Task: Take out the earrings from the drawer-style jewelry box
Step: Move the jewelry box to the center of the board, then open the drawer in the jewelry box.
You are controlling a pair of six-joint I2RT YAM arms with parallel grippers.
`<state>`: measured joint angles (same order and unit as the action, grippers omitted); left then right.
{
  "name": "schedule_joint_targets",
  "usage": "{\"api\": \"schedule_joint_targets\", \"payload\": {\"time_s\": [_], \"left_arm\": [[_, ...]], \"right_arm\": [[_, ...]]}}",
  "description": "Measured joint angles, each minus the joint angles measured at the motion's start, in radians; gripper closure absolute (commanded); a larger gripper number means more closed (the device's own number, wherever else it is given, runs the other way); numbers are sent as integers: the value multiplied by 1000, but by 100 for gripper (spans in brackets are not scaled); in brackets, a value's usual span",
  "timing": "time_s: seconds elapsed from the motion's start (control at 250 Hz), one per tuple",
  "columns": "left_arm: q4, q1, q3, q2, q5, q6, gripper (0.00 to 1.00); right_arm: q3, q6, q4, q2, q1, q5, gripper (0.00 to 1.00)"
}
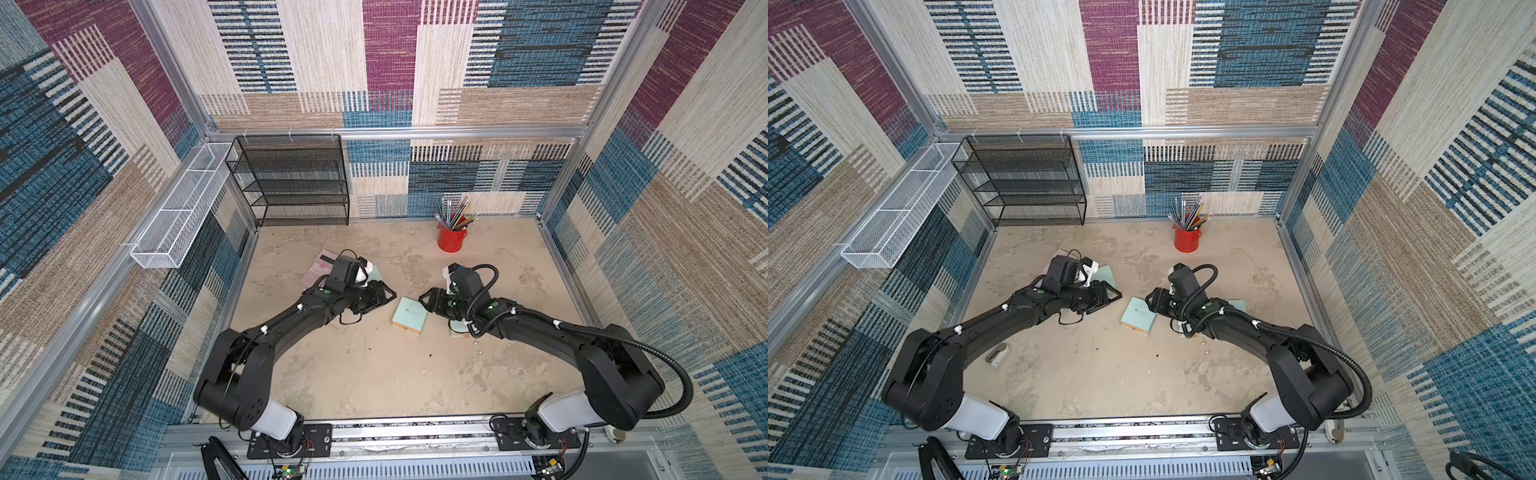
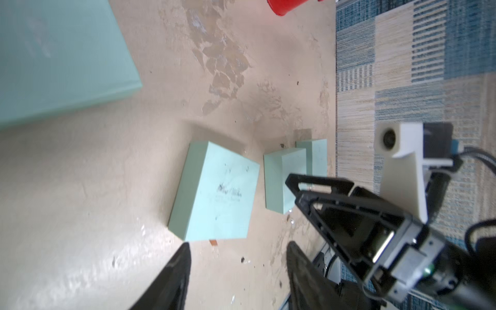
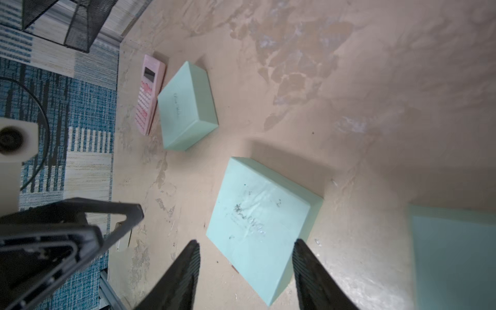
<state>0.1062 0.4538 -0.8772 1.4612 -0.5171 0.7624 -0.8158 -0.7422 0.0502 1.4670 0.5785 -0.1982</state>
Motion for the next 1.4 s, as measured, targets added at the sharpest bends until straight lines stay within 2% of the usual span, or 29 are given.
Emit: {"api": "schedule_joint_targets", "payload": {"time_s": [0.06, 0.16, 0.316, 0.512, 0.68, 1.296, 1.4], "left_arm": [[-46, 1, 96, -49, -46, 40, 56], [-107, 21, 223, -80, -114, 122, 56], [-240, 82, 297, -45, -166, 205, 58], [-493, 112, 319, 141, -170, 351, 65], [-644, 117, 319, 235, -168, 401, 66], [-768, 118, 312, 315, -116, 439, 71], [-779, 118, 310, 329, -114, 446, 75]], "right_arm": [[-12, 31, 0, 6, 7, -27, 43], [-19, 68, 0, 29, 24, -71, 43], [-19, 92, -5, 66, 43, -124, 43], [-23, 104, -7, 96, 46, -143, 43], [-39, 108, -7, 110, 48, -150, 42], [-68, 127, 3, 154, 48, -158, 42], [-70, 130, 6, 160, 48, -160, 42]]}}
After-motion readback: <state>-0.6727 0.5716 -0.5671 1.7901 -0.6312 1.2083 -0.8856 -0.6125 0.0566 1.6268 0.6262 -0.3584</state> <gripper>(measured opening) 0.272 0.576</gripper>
